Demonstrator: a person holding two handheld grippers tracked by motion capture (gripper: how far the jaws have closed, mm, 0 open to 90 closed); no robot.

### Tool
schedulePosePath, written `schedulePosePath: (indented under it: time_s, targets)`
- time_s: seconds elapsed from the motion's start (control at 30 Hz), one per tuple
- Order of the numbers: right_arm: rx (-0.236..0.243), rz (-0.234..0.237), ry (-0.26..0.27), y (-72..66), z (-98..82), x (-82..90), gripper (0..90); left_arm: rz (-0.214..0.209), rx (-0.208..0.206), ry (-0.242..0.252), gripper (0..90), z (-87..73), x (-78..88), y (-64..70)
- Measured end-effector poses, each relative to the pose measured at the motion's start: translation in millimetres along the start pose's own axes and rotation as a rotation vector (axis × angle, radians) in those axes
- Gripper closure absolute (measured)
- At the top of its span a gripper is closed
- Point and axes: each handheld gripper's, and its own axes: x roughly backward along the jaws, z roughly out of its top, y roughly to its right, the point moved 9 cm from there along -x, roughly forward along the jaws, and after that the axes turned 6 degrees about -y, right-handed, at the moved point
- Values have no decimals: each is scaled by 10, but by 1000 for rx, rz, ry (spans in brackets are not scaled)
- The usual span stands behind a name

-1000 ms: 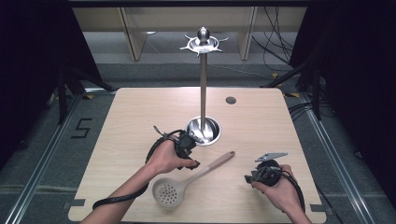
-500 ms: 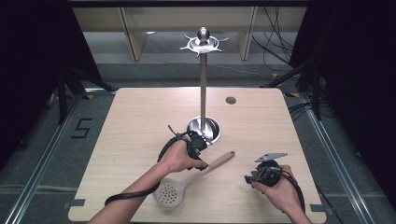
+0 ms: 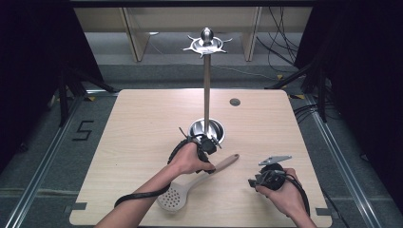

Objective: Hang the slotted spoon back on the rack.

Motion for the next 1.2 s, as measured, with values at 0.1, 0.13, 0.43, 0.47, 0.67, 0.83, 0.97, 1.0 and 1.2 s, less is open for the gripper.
schedulePosePath:
  time_s: [0.1, 0.13, 0.43, 0.47, 0.67, 0.83, 0.97, 1.0, 1.2]
  targets:
    - [-4, 3, 7, -1, 3, -6, 620, -3, -2, -8, 453, 2, -39, 13]
    - [-2, 1, -3, 3, -4, 2, 620, -2, -9, -14, 453, -1, -50, 12]
    - [3, 3, -7, 0, -8, -1, 619, -11, -2, -38, 469, -1, -154, 60]
    - [3, 3, -8, 0, -9, -1, 619, -6, -17, -48, 473, -7, -160, 51]
    - [8, 1, -10, 2, -11, -4, 618, -6, -20, -61, 493, 9, -195, 72]
    - [5, 3, -9, -1, -9, -2, 618, -4, -27, -67, 508, 23, -233, 97]
    - [7, 2, -9, 3, -12, -2, 617, -9, -30, -67, 531, 28, -265, 123]
    - [11, 1, -10, 6, -13, -4, 617, -5, -36, -72, 535, 26, -271, 122]
    - [3, 2, -7, -5, -8, -8, 617, 17, -62, -92, 597, 16, -282, 122]
